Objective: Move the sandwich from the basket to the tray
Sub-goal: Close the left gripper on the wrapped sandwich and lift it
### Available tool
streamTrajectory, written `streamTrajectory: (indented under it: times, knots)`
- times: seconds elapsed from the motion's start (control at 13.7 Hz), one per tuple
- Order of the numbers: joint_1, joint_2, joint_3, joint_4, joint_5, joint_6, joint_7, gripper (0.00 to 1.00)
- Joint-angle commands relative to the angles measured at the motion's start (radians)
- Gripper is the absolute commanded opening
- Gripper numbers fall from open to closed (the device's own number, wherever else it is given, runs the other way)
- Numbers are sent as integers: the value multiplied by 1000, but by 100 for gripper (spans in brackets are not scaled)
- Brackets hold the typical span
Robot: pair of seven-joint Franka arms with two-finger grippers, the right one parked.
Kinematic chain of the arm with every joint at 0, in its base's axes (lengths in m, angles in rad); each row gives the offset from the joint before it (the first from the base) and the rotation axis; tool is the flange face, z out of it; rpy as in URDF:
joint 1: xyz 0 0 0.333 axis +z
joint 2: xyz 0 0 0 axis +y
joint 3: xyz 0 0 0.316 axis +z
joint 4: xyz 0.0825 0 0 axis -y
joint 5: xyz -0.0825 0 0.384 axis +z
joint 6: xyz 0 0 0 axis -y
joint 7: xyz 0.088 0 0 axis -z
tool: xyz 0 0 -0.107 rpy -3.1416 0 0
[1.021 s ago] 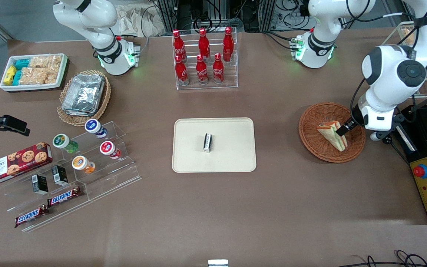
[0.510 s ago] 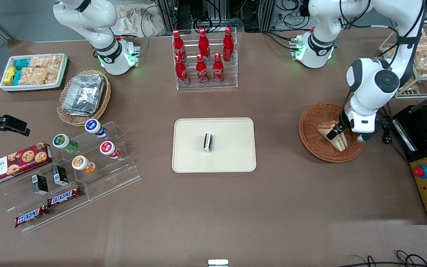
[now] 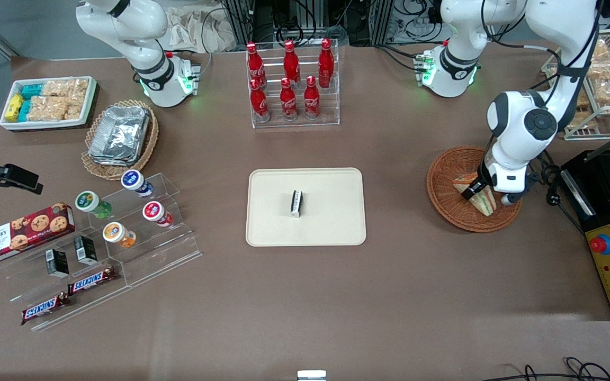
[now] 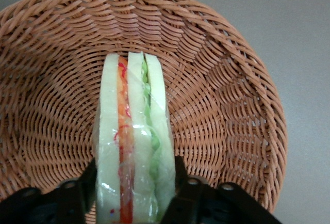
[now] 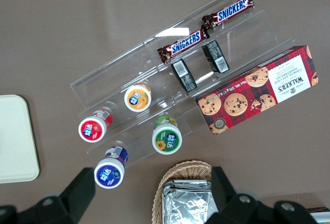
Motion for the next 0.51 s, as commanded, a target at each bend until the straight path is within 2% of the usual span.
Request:
streamTrajectory:
  times: [0.0, 0.22, 0.44]
  knots:
    - [-1, 0, 0, -6, -4, 39, -28, 0]
    - [-3, -42, -1, 30, 2, -48, -42, 0]
    - [-3, -99, -3, 194, 13, -353, 39, 0]
